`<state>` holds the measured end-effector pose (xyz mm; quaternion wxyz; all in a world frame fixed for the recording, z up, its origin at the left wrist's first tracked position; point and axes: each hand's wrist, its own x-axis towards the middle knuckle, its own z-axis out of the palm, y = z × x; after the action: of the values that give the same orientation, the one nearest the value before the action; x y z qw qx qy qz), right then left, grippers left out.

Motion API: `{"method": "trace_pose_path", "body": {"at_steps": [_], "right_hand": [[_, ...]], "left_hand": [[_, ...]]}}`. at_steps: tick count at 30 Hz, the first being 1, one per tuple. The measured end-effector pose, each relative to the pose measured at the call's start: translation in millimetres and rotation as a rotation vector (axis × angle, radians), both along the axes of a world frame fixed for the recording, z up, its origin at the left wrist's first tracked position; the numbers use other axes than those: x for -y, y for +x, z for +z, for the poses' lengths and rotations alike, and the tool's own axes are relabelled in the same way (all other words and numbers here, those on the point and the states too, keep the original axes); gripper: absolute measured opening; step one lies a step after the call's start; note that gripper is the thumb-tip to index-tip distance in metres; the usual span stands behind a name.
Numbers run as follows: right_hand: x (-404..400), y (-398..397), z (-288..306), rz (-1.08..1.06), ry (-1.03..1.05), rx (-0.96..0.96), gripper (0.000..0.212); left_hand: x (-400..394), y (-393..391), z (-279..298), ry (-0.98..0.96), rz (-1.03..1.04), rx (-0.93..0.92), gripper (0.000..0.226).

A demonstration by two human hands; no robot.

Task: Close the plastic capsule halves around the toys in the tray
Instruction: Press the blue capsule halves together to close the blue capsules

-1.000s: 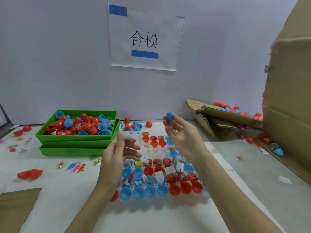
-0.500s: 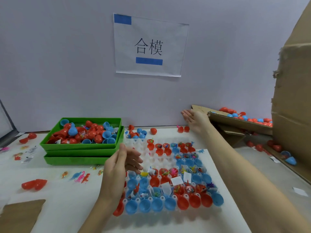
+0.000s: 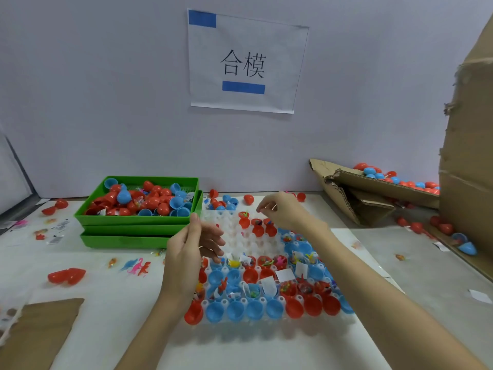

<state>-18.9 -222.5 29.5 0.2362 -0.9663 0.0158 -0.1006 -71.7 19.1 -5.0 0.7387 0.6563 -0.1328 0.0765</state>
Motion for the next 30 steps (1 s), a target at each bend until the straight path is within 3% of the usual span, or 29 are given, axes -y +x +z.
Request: {"method": "trace_pose_path", "body": {"at_steps": [6, 11, 15, 23, 30], "right_hand": [[20, -48, 1, 0.026, 0.027, 0.05, 0.018], [46, -84, -11, -0.233, 0.167, 0.23, 0.015], [49, -94, -29, -0.295, 0.199, 0.276, 0.016], [49, -106, -26, -0.205, 0.055, 0.181, 0.022], [46, -114, -20, -0.133, -0.076, -0.048, 0.024]], "left_hand": [[1, 0, -1, 0.011, 0.015, -0.002, 0.056], [0, 2, -1, 0.008, 0.023, 0.002, 0.056], [-2, 4, -3, 0.022, 0.046, -0.01, 0.056], [-1, 5, -2, 0.037, 0.084, -0.026, 0.059], [-1, 5, -2, 0.063, 0.089, -0.024, 0.059]]}}
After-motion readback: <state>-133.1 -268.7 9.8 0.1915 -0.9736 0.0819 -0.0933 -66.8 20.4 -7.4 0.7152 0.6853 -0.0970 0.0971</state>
